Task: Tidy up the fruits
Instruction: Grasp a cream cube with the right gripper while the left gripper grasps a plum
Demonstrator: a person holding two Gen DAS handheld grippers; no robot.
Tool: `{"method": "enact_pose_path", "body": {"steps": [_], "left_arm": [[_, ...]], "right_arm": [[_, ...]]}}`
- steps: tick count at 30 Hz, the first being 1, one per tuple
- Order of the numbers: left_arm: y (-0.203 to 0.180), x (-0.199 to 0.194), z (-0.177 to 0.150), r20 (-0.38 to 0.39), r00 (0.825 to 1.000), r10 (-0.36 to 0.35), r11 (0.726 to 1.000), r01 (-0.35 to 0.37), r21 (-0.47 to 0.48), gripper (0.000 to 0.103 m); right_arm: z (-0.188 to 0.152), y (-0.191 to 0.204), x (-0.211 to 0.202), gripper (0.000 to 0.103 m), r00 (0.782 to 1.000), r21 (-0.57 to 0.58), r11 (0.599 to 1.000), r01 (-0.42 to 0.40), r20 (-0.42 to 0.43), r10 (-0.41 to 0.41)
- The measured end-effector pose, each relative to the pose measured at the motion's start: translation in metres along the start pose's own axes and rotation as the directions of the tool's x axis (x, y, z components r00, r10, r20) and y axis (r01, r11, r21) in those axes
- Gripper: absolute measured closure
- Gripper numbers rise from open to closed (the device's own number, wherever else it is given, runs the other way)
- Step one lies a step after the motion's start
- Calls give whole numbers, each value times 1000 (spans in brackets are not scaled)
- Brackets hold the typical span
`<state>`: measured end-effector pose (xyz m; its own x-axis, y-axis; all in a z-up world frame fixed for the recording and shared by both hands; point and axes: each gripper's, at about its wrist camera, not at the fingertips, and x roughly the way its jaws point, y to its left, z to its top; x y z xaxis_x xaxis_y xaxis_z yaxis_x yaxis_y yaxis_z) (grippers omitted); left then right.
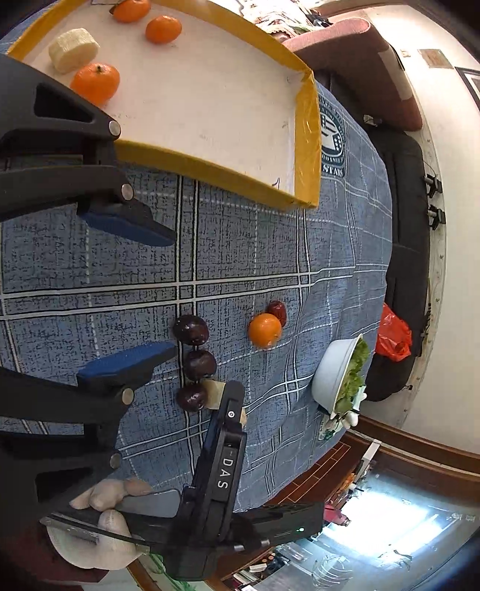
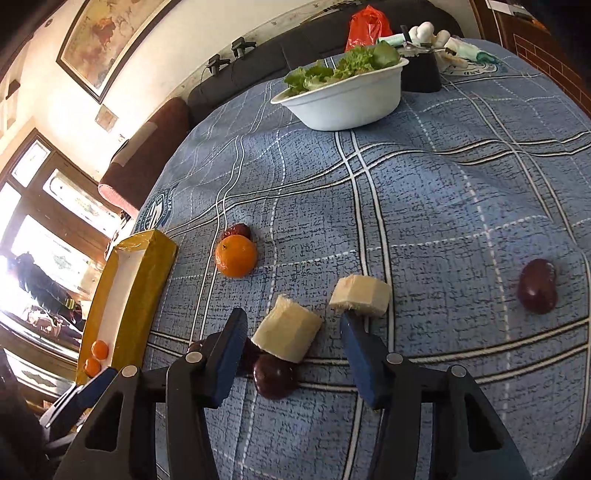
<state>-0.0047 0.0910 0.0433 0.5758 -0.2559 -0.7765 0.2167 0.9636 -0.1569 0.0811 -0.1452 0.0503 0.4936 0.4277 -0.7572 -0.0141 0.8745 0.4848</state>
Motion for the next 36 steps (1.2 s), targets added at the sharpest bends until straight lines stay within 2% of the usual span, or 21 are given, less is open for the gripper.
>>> {"method": "enact_pose_path", "body": {"steps": [4,5,6,7,8,14,17,20,26,28,29,32,35,36], "left_arm": [[-9,29,8,-31,999,-13,999,14,36,50],[-11,35,10,-39,999,-15,999,17,44,50],[-12,42,11,-46,999,-17,999,19,51,50],[-14,47,12,-50,999,-22,998,25,55,50],[-15,52,13,-54,998,-30,998,33,59,50],[-17,64,20,-31,998,-60,997,61,39,51],[-18,65,19,-31,998,-51,998,53,44,66],[-19,64,15,-33,997,-71,996,72,45,72],[-11,64,13,-49,990,-135,991,136,8,72],[-14,63,11,-54,989,-134,990,136,26,73],[-17,63,10,-60,989,-133,990,135,35,78],[-21,61,9,-56,991,-121,992,123,40,78],[-21,52,8,-29,994,-104,994,105,34,78],[-19,47,7,-18,995,-102,994,103,24,78]], "right_arm": [[4,5,7,46,1000,-29,1000,7,28,-6],[4,4,8,49,999,-36,999,3,37,-2],[3,4,8,61,999,-46,999,9,45,-7],[3,4,8,67,999,-58,998,26,46,-23],[3,5,9,68,999,-68,998,16,46,-13],[0,4,5,68,999,-77,997,-2,52,6],[-1,1,3,68,998,-68,997,-18,52,22],[-1,0,-1,68,998,-67,997,-29,58,33],[-4,-2,-8,69,996,-69,997,-33,75,38],[-5,-3,-11,69,996,-75,997,-33,80,39],[-6,-2,-12,70,996,-78,996,-36,82,43],[-8,0,-15,70,995,-84,995,-51,85,59],[-9,5,-18,73,992,-89,993,-75,93,83],[-9,5,-20,81,991,-91,992,-84,99,93]]}}
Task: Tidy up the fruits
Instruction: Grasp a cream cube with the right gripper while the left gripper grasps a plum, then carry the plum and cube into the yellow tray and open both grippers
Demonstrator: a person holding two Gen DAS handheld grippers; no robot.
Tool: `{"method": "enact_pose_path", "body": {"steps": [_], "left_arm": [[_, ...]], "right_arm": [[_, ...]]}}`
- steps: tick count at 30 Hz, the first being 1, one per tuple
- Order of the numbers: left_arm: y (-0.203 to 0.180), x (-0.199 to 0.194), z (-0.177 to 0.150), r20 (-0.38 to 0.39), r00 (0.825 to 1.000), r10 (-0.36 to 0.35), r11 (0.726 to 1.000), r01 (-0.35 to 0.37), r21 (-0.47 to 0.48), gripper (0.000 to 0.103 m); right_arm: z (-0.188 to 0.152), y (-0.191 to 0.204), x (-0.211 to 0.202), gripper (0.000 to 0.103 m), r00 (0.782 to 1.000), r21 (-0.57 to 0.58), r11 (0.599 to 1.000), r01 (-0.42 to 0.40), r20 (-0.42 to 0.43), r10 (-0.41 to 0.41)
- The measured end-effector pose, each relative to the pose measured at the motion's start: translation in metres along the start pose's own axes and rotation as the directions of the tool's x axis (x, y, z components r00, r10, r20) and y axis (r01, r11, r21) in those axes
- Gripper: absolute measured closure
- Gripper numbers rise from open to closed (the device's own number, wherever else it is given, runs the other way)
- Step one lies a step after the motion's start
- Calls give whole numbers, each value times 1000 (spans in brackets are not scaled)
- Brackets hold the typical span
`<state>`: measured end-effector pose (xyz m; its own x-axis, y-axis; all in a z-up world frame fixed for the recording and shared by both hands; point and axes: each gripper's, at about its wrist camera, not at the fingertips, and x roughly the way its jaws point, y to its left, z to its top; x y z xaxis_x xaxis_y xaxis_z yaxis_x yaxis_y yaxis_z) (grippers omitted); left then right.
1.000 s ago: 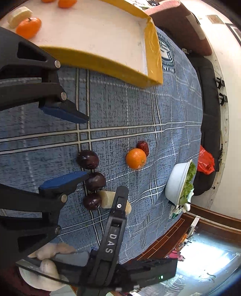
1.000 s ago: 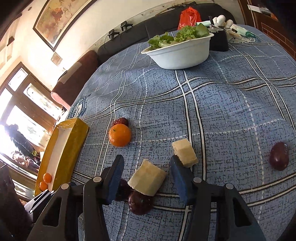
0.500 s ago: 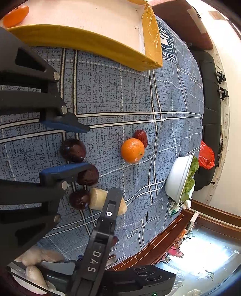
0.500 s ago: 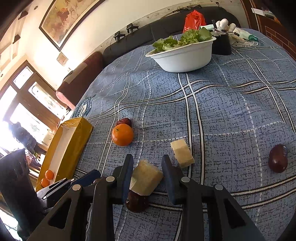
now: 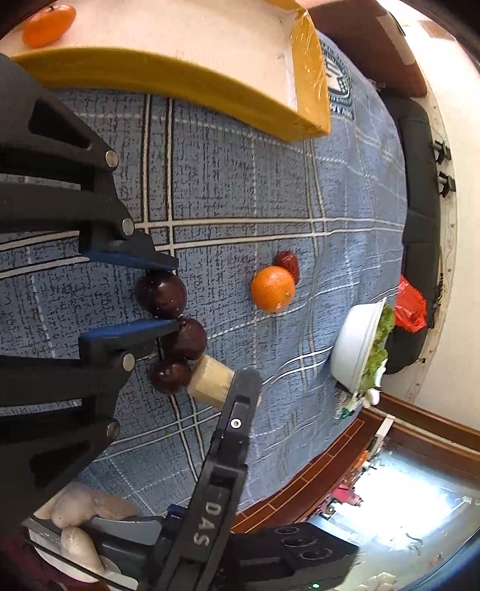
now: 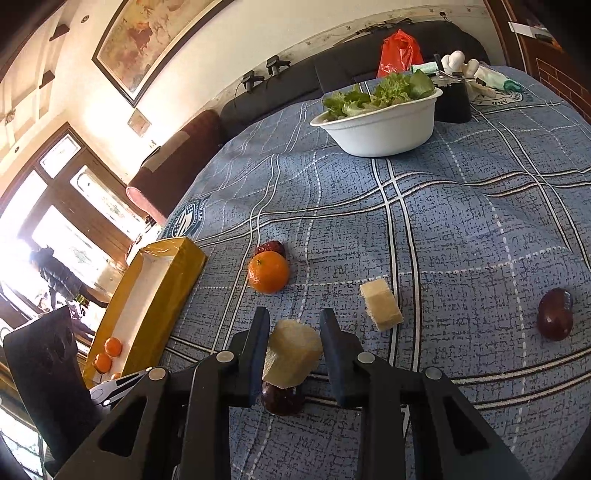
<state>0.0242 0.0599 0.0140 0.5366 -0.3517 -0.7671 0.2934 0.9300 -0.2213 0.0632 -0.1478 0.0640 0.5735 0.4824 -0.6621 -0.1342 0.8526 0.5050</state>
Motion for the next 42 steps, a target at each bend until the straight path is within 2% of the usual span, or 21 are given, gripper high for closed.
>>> {"method": "enact_pose_path", "body": {"steps": [5,8,10,11,12,13,16,17,18,19,24,28,31,34,39,42], "left_arm": [[13,-42,-3,72,997,24,998,-20,-55,78],[25,-66,-10,103,994,41,995,-31,-94,78],[34,-79,-17,119,992,41,991,-26,-128,78],[37,-85,-21,125,991,42,990,-24,-142,78],[40,-90,-25,129,991,45,988,-25,-152,78],[43,-95,-28,134,990,48,987,-26,-161,78],[53,-108,-38,152,987,56,981,-26,-193,78],[57,-114,-40,161,985,62,979,-28,-203,78],[60,-118,-43,168,984,65,977,-29,-211,78],[65,-124,-47,177,982,68,975,-28,-221,78],[89,-149,-59,214,973,88,962,-27,-270,78],[114,-168,-68,217,964,154,949,-83,-305,78],[141,-178,-73,204,956,212,928,-132,-348,78],[165,-180,-78,185,950,253,901,-162,-402,77],[200,-178,-85,136,942,307,862,-214,-459,77],[220,-173,-90,90,937,339,838,-257,-481,77]], "right_arm": [[0,1,-3,82,1000,-3,1000,0,11,0],[0,-1,-1,80,1000,2,1000,-9,3,9],[-2,0,3,63,1000,-2,1000,27,-8,-27],[-3,1,7,48,999,-4,999,32,-28,-32],[-4,1,11,42,998,-2,999,35,-43,-35],[-6,1,15,42,998,-1,999,41,-56,-41],[-8,8,17,42,997,-41,997,71,-36,-72],[-9,9,18,48,996,-45,996,81,-31,-82],[-9,9,19,60,995,-45,994,97,-27,-99],[-9,9,20,67,993,-40,993,112,-25,-113],[-8,8,18,68,991,-35,991,132,0,-132],[-9,18,-4,68,992,-41,991,125,39,-123],[-7,47,-20,67,996,-83,993,78,47,-75],[-9,97,-23,67,1000,-183,983,17,27,-13],[-32,192,12,67,992,-353,929,-113,-96,84],[-51,236,41,67,983,-425,892,-157,-157,98]]}}
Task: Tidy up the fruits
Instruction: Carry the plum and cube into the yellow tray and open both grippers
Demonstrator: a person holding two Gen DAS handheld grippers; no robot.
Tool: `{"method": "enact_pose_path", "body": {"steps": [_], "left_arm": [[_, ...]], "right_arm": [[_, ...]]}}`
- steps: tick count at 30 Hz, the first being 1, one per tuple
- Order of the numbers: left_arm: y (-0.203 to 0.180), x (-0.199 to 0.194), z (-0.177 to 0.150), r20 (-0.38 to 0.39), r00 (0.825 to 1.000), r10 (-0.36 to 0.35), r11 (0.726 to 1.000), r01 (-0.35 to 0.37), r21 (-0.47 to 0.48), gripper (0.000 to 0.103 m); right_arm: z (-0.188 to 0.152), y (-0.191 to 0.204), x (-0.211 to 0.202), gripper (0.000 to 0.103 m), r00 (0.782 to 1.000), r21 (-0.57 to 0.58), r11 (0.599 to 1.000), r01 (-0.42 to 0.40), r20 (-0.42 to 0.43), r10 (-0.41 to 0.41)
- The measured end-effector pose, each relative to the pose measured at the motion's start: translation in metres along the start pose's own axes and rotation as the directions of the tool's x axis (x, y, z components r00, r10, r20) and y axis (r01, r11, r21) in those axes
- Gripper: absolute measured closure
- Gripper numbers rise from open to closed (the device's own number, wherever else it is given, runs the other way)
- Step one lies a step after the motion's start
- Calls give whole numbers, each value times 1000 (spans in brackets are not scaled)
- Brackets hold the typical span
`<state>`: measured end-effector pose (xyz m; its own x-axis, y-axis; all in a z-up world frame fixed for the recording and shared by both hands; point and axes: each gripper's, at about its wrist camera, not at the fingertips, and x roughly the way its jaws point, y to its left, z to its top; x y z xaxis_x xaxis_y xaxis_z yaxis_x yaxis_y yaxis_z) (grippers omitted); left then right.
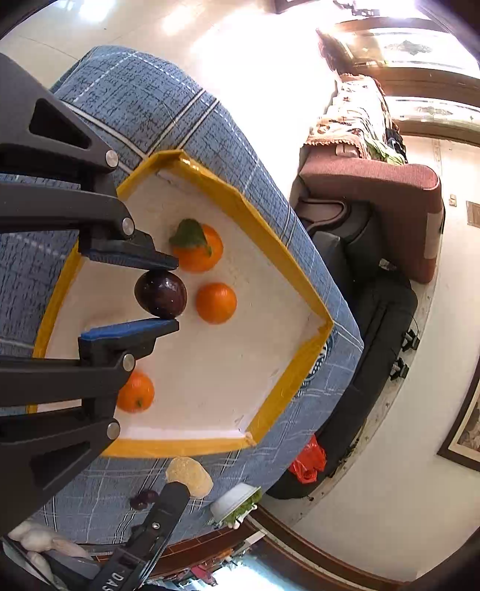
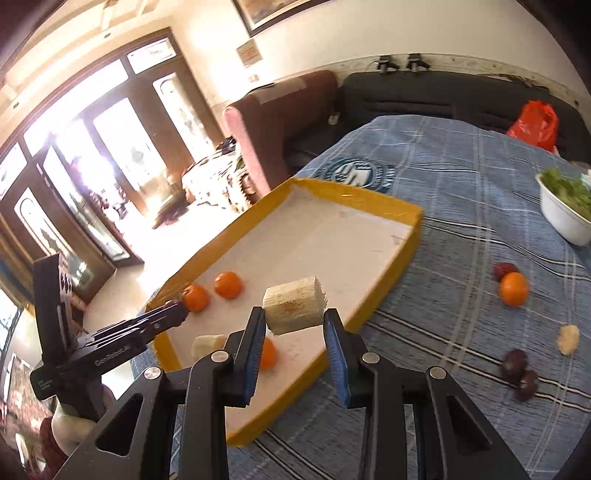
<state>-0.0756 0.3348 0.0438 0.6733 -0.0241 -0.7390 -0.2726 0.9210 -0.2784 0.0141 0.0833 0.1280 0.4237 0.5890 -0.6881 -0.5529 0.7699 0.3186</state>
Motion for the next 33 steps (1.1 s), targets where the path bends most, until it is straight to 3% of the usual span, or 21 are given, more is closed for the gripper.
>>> {"method": "enact_pose_path", "body": {"steps": [5,8,11,16,21,25,29,33], "left_arm": [[29,8,4,-18,1000,11,997,-12,-71,77],[35,-1,7,2,1000,3,996,-3,-85,75],[42,-14,7,33,999,-13,993,17,-116,59],[45,-36,6,82,996,-24,990,35,-139,43],[29,-54,5,102,994,-40,991,53,-125,30],[3,-67,2,116,989,-88,990,99,-99,28],[-34,-69,-8,115,984,-137,989,142,-38,26],[-76,-55,-21,56,981,-188,982,186,38,26]], "right_arm": [[2,45,53,67,997,-112,994,1,-72,-9],[2,59,78,67,994,-161,986,47,-93,-62],[0,62,97,66,989,-172,983,58,-122,-80],[-10,71,108,63,987,-172,984,34,-149,-60],[-10,59,75,52,996,-111,994,24,-84,-33],[-13,24,23,50,999,-8,999,48,7,-48],[-27,-37,-43,44,984,103,985,139,93,-149],[-54,-122,-105,45,945,248,929,274,111,-309]]}}
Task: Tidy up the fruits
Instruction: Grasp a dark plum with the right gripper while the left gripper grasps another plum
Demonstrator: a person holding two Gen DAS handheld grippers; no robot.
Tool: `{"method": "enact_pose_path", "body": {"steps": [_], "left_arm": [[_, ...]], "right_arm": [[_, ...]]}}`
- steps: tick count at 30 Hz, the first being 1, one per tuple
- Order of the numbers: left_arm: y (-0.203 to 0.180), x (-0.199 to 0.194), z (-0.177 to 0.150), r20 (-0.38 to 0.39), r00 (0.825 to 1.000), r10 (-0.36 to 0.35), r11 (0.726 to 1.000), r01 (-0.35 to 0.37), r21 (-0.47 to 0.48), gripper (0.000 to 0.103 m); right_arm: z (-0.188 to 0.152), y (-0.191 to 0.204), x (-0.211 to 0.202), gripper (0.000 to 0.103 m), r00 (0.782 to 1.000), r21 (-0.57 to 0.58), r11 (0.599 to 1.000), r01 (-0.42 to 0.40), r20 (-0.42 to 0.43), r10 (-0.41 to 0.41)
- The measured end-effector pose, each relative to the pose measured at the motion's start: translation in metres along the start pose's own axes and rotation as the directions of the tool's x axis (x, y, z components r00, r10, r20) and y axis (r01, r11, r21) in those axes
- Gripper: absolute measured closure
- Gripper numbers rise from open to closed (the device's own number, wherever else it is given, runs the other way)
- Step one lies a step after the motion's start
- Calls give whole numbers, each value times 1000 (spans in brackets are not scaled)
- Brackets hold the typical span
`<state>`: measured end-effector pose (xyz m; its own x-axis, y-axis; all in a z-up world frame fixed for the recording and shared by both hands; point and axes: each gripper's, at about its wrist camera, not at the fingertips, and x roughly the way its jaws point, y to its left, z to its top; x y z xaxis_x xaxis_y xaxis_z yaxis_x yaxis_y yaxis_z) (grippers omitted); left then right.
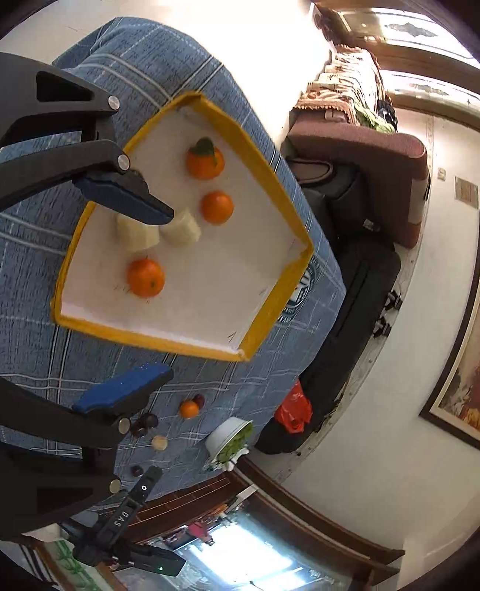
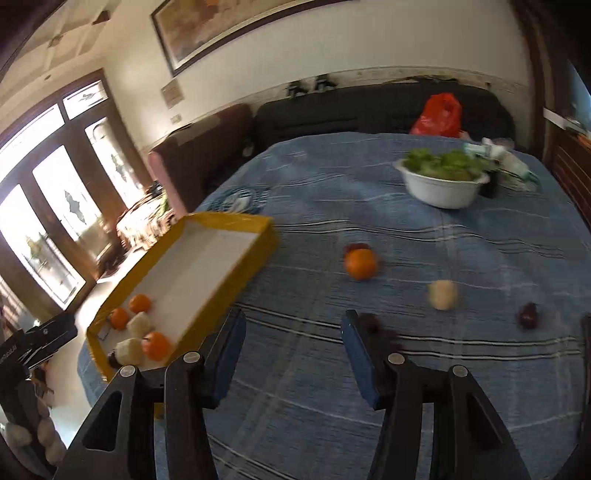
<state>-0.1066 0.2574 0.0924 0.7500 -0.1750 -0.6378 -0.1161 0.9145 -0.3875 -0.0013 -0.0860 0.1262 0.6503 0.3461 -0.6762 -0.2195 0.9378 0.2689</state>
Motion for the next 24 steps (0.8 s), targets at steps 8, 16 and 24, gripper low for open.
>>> {"method": "enact_pose_path", "body": {"steps": [8,16,24], "left_arm": [[-60,33,-22,-94,995,-44,991,55,120,26],[-81,51,-18,-146,986,-85,985,106,135,26],[-101,88,-6,-203,973,-114,980,144,138,26]], "right_arm": [[-18,-122,-21,43,996,235,967,93,-30,-89],[-17,-57,49,43,990,-34,999,-20,-138,15],[-22,-40,81,69,987,-168,985,-40,-158,14]]}}
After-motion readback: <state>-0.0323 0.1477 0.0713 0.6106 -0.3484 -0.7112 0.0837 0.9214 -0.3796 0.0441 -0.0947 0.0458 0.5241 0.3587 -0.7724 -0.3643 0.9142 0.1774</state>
